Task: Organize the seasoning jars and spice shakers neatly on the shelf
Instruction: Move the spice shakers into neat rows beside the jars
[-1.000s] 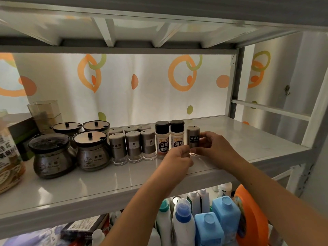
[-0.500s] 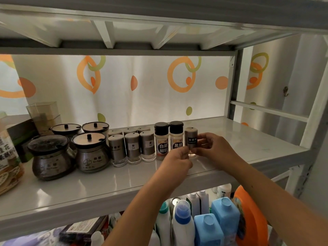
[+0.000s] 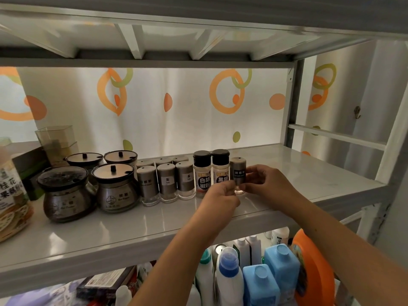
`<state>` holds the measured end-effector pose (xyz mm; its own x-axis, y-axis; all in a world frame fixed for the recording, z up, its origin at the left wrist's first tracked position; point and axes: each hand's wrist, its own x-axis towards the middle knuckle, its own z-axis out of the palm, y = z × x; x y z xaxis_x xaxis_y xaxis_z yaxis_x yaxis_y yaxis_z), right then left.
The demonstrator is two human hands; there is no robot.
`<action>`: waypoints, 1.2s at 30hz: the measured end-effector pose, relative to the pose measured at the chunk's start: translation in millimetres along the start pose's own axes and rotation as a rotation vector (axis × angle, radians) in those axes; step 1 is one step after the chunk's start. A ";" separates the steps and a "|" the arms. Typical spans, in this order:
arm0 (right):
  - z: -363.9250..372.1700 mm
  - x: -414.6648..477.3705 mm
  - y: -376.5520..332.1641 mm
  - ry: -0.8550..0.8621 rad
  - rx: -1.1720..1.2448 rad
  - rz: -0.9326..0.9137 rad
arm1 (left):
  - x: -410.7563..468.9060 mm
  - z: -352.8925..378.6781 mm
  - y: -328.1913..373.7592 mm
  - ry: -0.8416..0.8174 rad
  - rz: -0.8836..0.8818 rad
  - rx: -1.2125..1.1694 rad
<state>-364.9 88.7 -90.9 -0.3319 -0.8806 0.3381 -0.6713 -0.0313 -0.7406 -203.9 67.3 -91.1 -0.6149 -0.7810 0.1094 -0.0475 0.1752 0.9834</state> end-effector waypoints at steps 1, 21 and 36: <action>-0.1 0.1 0.2 0.001 -0.001 -0.001 | 0.2 -0.2 -0.3 0.003 0.000 0.004; 0.1 2.8 4.1 -0.010 -0.013 -0.018 | -1.5 -1.2 1.4 -0.002 -0.027 0.051; -7.6 -12.2 -7.8 0.006 0.038 0.012 | -59.9 -29.9 2.1 0.019 0.099 0.136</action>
<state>-360.7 103.4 -84.8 -0.3441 -0.8782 0.3323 -0.6418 -0.0384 -0.7659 -143.6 96.6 -91.3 -0.6072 -0.7667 0.2085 -0.0946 0.3303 0.9391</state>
